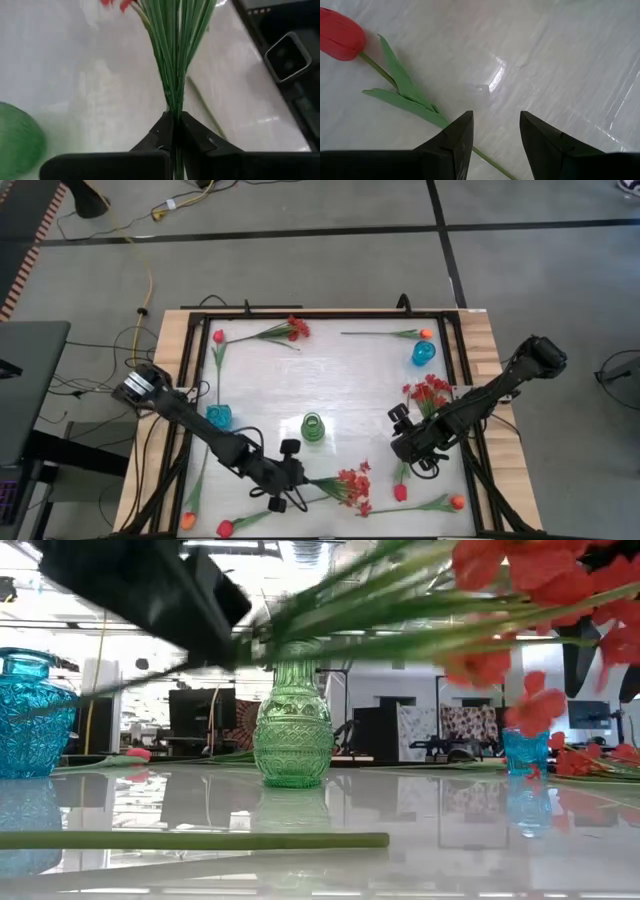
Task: Sort flowers into vase by color
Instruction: Put the bottom red flowers into the left blue vase
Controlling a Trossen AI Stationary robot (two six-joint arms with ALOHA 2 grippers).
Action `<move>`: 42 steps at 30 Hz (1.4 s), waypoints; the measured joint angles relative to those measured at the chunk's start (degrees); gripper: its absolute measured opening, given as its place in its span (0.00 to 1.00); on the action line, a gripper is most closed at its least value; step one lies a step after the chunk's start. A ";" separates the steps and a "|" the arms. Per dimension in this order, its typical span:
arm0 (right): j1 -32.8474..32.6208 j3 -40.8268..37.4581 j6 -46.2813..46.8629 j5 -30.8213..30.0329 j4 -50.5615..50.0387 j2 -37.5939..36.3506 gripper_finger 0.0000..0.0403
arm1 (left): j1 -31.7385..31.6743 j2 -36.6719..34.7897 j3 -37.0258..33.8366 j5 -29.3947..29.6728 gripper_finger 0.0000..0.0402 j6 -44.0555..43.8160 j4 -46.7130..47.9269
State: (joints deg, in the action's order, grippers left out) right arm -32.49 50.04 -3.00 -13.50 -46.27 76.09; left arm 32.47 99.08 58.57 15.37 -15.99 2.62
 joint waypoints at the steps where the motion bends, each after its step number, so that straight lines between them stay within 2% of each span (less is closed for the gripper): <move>1: 0.00 0.00 0.01 0.00 -0.01 0.00 0.46 | 0.00 -1.39 0.00 0.64 0.01 1.04 0.30; 5: 0.00 0.00 0.01 -0.07 -0.01 0.00 0.46 | 0.00 -7.32 -0.20 3.64 0.01 5.32 0.34; 9: 0.00 0.00 0.01 -0.07 -0.04 0.00 0.46 | 0.00 -14.97 -4.96 6.58 0.00 9.46 -5.67; 17: 0.00 0.00 0.15 -0.09 0.66 0.00 0.46 | 0.00 -32.23 -21.43 13.82 0.00 15.13 -26.08; 21: 0.00 0.00 0.13 -0.11 1.58 0.02 0.46 | 0.07 -41.97 -29.24 18.80 0.00 14.93 -28.21; 23: 0.00 0.00 -0.01 -0.12 2.11 0.02 0.46 | 0.11 -46.96 -32.58 21.42 0.00 14.71 -27.86; 28: 0.00 0.00 -0.01 -0.89 2.15 0.02 0.46 | 0.09 -59.37 -38.33 21.74 0.00 16.01 -25.20; 33: 0.00 0.00 -0.01 -1.40 2.17 0.02 0.46 | 0.09 -71.38 -38.99 21.08 0.00 15.24 -14.26; 42: 0.00 0.00 -0.01 -1.63 2.17 0.02 0.46 | 0.09 -86.70 -38.99 18.85 0.00 11.97 3.14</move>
State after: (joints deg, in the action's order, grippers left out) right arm -32.49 50.04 -3.01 -15.13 -44.10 76.12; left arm 32.56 12.38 19.57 34.22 -4.02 5.76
